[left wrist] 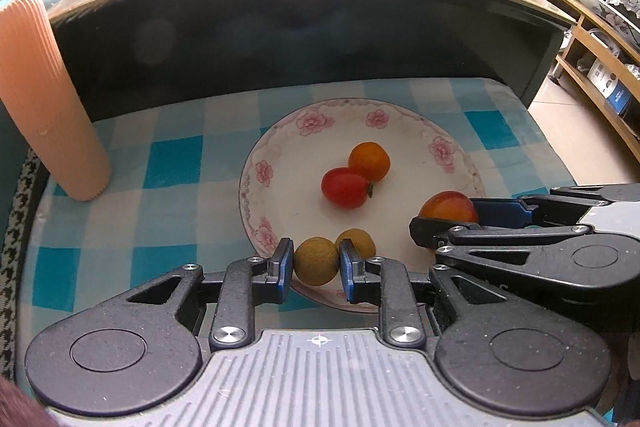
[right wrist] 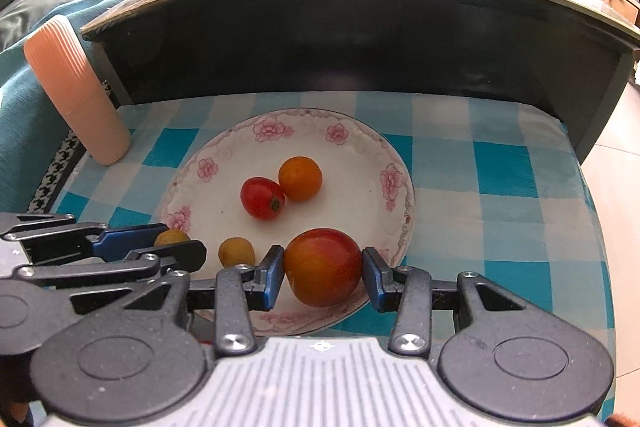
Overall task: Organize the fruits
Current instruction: 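Lower yellow fruit onto plate, open left tool while right tool holds tomato, then lower the large red tomato onto the plate and open the right tool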
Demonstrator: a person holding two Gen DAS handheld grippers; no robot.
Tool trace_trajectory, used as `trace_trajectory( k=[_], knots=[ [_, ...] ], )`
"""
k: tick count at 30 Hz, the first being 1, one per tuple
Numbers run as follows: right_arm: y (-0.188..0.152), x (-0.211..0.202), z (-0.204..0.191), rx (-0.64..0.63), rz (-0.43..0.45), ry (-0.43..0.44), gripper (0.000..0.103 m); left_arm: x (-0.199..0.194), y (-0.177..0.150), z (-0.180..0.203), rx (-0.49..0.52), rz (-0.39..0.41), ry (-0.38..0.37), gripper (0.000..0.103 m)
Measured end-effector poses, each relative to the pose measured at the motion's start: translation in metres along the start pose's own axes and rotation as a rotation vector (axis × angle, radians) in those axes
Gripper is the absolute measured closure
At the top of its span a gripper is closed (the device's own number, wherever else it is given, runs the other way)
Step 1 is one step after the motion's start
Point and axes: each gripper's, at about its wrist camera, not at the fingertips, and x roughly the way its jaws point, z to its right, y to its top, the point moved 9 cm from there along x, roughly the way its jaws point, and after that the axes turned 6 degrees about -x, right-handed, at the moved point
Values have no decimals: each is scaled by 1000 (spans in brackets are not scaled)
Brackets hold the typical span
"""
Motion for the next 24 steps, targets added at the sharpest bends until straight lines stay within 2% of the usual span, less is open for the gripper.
trace_trajectory(
  k=[10, 24],
  knots=[
    [1, 3, -2, -14, 3, -16, 47, 4, -1, -2, -7, -9, 13, 71],
    [0, 1, -1, -1, 9, -18, 47, 1, 1, -5, -18, 0, 32, 60]
  ],
)
